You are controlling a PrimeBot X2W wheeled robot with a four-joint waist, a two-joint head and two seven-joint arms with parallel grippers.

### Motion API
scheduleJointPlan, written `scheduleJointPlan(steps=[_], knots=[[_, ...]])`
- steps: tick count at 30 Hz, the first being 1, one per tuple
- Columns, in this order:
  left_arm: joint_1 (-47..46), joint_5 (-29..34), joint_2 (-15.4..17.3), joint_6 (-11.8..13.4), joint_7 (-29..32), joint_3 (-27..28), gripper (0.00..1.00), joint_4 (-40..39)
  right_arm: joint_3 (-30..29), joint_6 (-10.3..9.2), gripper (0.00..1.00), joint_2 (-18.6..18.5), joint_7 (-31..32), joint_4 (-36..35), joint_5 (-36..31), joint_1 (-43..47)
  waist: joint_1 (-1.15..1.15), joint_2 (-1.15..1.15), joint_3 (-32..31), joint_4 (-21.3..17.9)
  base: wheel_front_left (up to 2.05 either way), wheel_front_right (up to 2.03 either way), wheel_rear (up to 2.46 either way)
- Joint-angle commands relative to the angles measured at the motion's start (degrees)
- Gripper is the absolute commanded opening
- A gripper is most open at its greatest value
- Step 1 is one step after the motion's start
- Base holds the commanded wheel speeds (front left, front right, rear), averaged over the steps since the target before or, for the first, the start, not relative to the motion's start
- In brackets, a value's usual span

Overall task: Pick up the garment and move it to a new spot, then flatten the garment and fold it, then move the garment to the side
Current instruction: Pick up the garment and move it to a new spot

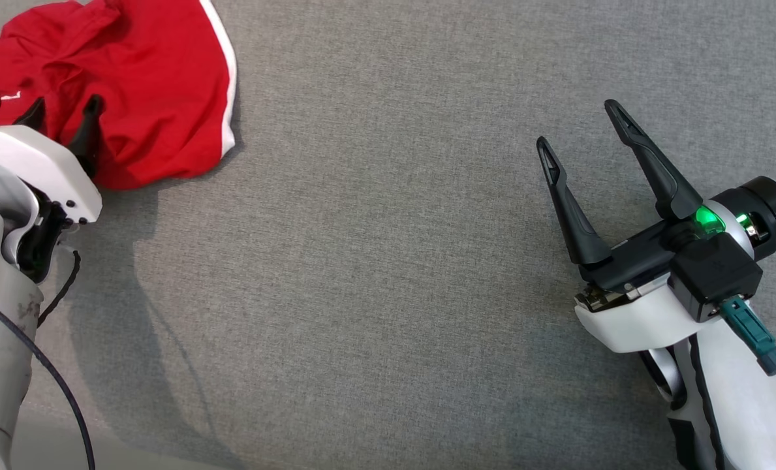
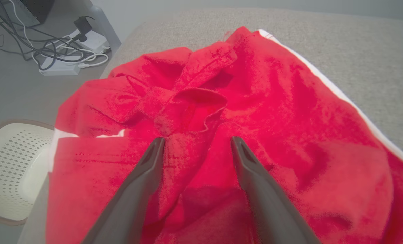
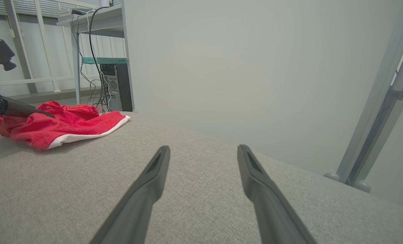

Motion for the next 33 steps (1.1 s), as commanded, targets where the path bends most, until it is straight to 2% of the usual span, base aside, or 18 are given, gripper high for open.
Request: scheduleJointPlan(steps=[1,11,12,13,19,25,26,30,33], knots=[[-1.5,-2.1,0.5,-0.1,1.2,-1.4,1.00,0.8,-0.1,-0.02,1.00,-0.2,0.0,-0.3,-0.3,-0.4,0.00,0.00,0.4,-0.4,0.00,0.00,0.00],[-3.4,-10.7,2.5,-0.1,8.6,-11.2,1.00,4.8,1.1,-0.02,1.00,0.0,0.0,-0.1,0.0,-1.1,0.00,0.00,1.4,-1.6,0.00,0.00,0.00],[-3.5,-11.6,2.6,-0.1,9.2,-11.7,0.34,5.2,1.1,-0.02,1.00,0.0,0.0,-0.1,-0.1,-1.1,0.00,0.00,1.4,-1.7,0.00,0.00,0.00],[-3.5,-12.4,2.7,-0.1,9.7,-12.3,0.00,5.4,1.2,-0.02,1.00,0.1,0.0,0.0,-0.1,-1.1,0.00,0.00,1.4,-1.7,0.00,0.00,0.00],[-4.3,-15.0,4.3,-0.1,6.1,-14.5,0.00,6.4,0.9,-0.02,1.00,0.4,0.0,0.5,0.3,-1.0,0.00,0.00,0.3,-1.8,0.00,0.00,0.00],[-5.4,-15.0,4.4,-0.1,-4.4,-14.5,0.00,8.5,-0.2,-0.02,1.00,1.1,0.0,1.5,1.4,0.0,0.00,0.00,-3.2,-1.6,0.00,0.00,0.00],[-5.4,-15.0,4.4,-0.1,-4.4,-14.5,0.00,8.5,-0.2,-0.02,1.00,1.1,0.0,1.5,1.4,0.0,0.00,0.00,-3.2,-1.6,0.00,0.00,0.00],[-5.8,-14.0,4.0,-0.1,-12.4,-14.8,0.00,8.8,-0.7,-0.02,1.00,2.0,0.0,2.4,2.1,0.7,0.00,0.00,-6.6,-1.9,0.00,0.00,0.00],[-4.8,-12.2,2.7,-0.1,-16.2,-15.6,0.00,6.5,-1.6,-0.02,1.00,2.8,0.0,3.0,2.8,2.1,0.00,0.00,-10.6,-2.5,0.00,0.00,0.00]])
